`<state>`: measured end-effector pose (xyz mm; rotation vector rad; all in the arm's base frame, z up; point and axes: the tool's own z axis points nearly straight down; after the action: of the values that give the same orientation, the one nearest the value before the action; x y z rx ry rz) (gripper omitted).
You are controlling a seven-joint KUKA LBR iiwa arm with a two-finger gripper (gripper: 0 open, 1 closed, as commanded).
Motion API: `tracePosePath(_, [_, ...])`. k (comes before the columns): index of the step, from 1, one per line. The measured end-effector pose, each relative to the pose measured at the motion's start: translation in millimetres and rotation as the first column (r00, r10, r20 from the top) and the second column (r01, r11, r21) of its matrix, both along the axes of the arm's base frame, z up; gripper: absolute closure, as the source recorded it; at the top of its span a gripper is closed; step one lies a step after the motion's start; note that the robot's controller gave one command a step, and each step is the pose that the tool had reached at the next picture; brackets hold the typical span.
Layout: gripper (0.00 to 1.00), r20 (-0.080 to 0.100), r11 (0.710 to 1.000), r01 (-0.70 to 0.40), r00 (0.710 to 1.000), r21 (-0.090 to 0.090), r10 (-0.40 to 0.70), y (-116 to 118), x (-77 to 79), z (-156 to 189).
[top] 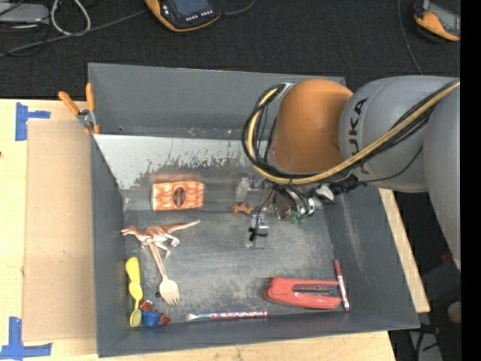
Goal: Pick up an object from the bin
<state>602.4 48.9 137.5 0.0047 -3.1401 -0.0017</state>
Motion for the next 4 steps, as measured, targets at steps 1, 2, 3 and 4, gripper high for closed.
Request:
tracePosePath(1, [0.0, -0.003, 0.998, 0.063, 0.998, 0.001, -0.063, -38, -33.8, -25])
tracePosePath(2, [0.0, 0.001, 0.993, -0.117, 0.993, 0.002, 0.117, -51, -43.3, -20])
tracePosePath(3, [0.0, -0.01, 0.977, -0.212, 0.977, 0.004, 0.212, -103, -109.7, -36])
tracePosePath(4, [0.0, -0.002, 0.982, -0.19, 0.982, 0.004, 0.19, -99, -114.4, -40])
